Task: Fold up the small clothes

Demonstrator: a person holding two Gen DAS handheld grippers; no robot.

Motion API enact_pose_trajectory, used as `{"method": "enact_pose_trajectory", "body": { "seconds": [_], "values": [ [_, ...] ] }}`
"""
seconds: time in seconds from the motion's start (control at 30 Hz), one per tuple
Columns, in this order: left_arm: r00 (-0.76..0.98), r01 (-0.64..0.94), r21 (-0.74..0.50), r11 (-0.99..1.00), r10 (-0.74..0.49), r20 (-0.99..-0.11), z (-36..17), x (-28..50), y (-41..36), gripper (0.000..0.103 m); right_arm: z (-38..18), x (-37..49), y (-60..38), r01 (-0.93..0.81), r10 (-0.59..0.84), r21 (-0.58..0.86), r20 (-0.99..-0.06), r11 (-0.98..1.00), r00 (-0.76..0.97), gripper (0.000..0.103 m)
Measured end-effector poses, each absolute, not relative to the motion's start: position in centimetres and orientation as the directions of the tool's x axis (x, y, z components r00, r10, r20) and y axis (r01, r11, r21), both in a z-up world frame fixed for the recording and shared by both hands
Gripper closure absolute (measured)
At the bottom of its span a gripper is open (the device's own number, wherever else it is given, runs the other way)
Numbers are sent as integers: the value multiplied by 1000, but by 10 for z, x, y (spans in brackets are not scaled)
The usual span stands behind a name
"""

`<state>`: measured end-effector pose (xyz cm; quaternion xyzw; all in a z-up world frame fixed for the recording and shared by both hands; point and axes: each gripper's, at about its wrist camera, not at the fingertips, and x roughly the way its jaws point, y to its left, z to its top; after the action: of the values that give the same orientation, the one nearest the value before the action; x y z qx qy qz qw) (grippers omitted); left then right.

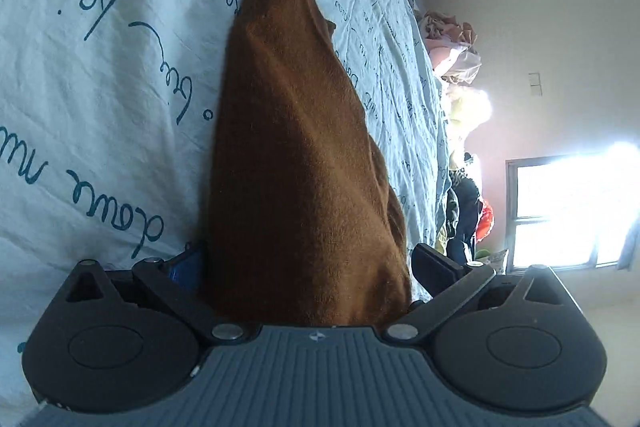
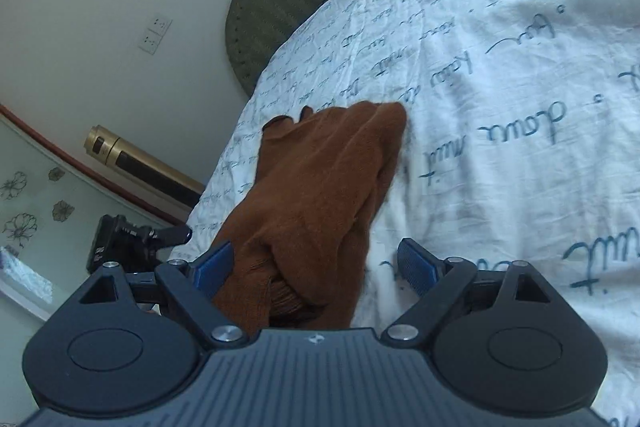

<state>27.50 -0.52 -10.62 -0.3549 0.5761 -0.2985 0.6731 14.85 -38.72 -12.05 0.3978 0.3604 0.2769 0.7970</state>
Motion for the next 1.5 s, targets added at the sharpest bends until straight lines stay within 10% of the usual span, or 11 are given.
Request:
{"method": "enact_pose_trajectory", "body": {
  "seconds": [0.1,0.17,0.4,0.63,0.77,1.03,1.1,1.2,1.23,1.3,1.5],
  "values": [
    [180,112,-688,717,-696,-695,-92,272,-27,63,-116,159,-365,-194,725,797,-381,572,573,29],
    [236,223,-586,779,-627,-743,-77,267,-40,69,-110,166,-352,-180,692,760,-432,624,578,69],
    [531,447,-204,871,-442,-723,10,235,-65,72,-42,155,-308,-259,558,561,-465,786,687,75],
    [473,370,-295,881,-452,-756,10,257,-33,56,-9,173,-286,-275,555,554,-435,786,709,72],
    [359,194,-429,883,-470,-806,-52,269,15,31,-54,202,-276,-184,519,537,-584,824,624,18],
    [329,165,-651,741,-663,-672,-77,214,62,11,-90,127,-316,-154,570,663,-474,733,671,18],
    [331,163,-662,732,-672,-662,-81,213,57,21,-98,127,-315,-137,584,688,-473,712,660,18],
    [242,109,-703,703,-705,-667,-91,217,45,81,-109,142,-303,-163,637,727,-442,667,631,17],
    [244,100,-710,697,-709,-662,-90,217,44,83,-108,146,-296,-177,651,730,-439,660,619,20],
    [256,70,-734,676,-723,-642,-85,216,50,85,-100,152,-283,-174,656,721,-468,671,593,90],
    [249,117,-713,691,-716,-653,-65,193,70,83,-49,111,-270,-275,628,629,-448,727,637,91]
  ]
}}
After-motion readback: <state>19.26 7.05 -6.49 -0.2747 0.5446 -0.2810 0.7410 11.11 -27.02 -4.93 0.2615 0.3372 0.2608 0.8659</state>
